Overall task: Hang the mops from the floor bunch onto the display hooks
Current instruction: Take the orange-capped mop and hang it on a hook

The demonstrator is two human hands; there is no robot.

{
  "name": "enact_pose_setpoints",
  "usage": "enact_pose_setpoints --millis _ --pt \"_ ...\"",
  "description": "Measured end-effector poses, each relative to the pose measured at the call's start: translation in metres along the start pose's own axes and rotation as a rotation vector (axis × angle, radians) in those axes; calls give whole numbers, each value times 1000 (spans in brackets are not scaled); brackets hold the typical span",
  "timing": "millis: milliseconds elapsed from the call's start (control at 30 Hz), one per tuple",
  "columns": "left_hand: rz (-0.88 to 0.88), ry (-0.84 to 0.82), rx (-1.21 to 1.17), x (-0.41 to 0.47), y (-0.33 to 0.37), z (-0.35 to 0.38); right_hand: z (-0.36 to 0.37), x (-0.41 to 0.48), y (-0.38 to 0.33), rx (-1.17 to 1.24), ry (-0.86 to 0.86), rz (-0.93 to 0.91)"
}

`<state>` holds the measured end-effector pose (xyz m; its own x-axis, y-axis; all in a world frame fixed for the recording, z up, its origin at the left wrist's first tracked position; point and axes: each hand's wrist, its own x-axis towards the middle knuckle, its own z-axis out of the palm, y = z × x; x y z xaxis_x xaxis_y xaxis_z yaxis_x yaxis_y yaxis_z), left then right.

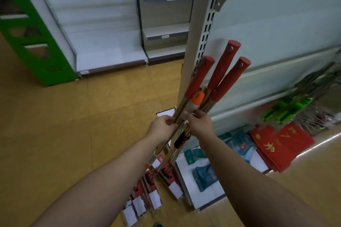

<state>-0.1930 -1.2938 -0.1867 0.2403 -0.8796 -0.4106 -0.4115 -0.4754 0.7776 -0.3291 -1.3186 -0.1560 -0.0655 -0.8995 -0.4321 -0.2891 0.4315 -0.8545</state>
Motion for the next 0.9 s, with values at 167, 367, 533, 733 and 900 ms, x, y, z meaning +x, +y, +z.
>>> enact_pose_setpoints --millis 167,367,533,733,900 --pt "12 -10 -2 4 -6 -1 5 -2 2 -27 11 -44" --pt "34 -20 15 0 -19 -9 17 -6 3 -15 -32 -113" --pt "51 -44 -34 -6 -37 -25 27 -16 0 -16 -75 -184" --pt "101 -143 -88 -21 -53 -50 32 -31 -3 -46 -173 -257" --pt "137 -216 -94 -40 -65 -68 39 -48 -5 -94 -240 -342"
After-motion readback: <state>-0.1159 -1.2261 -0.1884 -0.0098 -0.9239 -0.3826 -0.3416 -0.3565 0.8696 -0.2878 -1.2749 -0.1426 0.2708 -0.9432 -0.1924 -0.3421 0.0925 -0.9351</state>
